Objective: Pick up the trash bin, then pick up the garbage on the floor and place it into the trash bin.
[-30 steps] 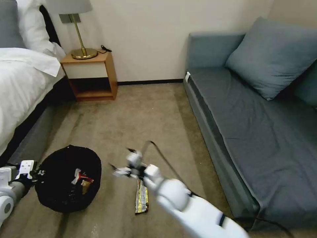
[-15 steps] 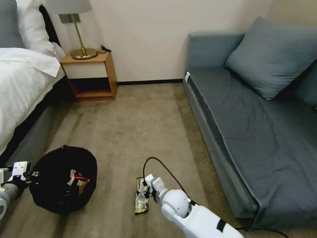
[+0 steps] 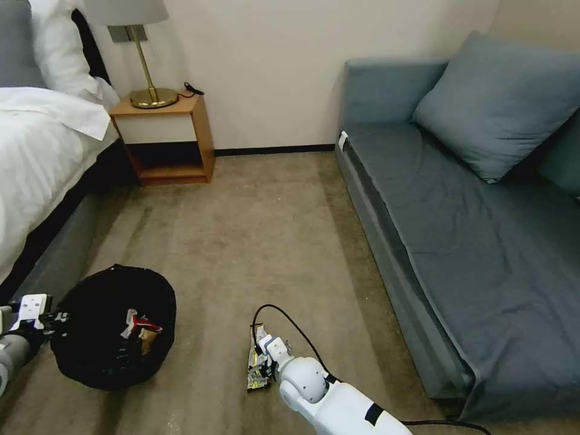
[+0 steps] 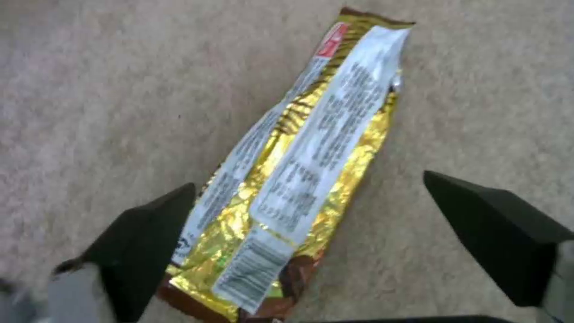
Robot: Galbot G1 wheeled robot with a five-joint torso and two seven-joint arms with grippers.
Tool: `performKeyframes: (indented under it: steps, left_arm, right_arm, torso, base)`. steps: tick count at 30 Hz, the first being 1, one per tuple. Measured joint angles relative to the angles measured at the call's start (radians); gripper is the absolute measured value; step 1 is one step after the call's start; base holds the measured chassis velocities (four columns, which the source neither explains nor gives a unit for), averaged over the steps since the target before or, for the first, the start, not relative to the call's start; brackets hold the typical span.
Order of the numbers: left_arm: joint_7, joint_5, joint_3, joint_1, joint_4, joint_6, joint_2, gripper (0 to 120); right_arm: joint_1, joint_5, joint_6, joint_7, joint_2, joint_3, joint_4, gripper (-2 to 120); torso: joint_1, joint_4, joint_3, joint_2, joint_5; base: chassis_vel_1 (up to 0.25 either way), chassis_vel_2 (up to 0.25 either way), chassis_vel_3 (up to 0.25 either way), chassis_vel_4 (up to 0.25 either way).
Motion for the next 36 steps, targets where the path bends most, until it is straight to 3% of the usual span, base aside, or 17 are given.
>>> performKeyframes:
  steps: [18, 26, 30, 36]
  left_arm:
    - [-0.005, -0.013, -0.014, 0.003, 0.004, 0.000, 0.008, 3]
    - [-0.005, -0.013, -0.014, 0.002, 0.004, -0.001, 0.006, 3]
    - [-0.005, -0.012, -0.009, -0.004, 0.004, -0.001, 0.004, 3]
    - [-0.005, -0.011, -0.002, -0.008, 0.003, -0.001, 0.002, 3]
  right_arm:
    - [-0.001, -0.033, 0.016, -0.036, 0.050, -0.014, -0.100, 28]
    - [-0.004, -0.037, 0.029, -0.040, 0.037, -0.008, -0.082, 1]
    - [-0.009, -0.014, 0.038, -0.039, 0.023, 0.018, -0.053, 0]
    - [-0.032, 0.103, 0.039, -0.015, -0.061, 0.088, 0.138, 0]
  torso:
    - [0.000, 0.0000, 0.000, 0.000, 0.0000]
    - [0.000, 0.0000, 0.000, 0.000, 0.0000]
    - [0.000, 0.0000, 0.000, 0.000, 0.0001]
    - [0.000, 0.0000, 0.000, 0.000, 0.0003]
  base:
    - [0.000, 0.000, 0.000, 0.000]
    - [0.000, 0.000, 0.000, 0.000]
    - [0.000, 0.000, 0.000, 0.000]
    - [0.000, 0.000, 0.000, 0.000]
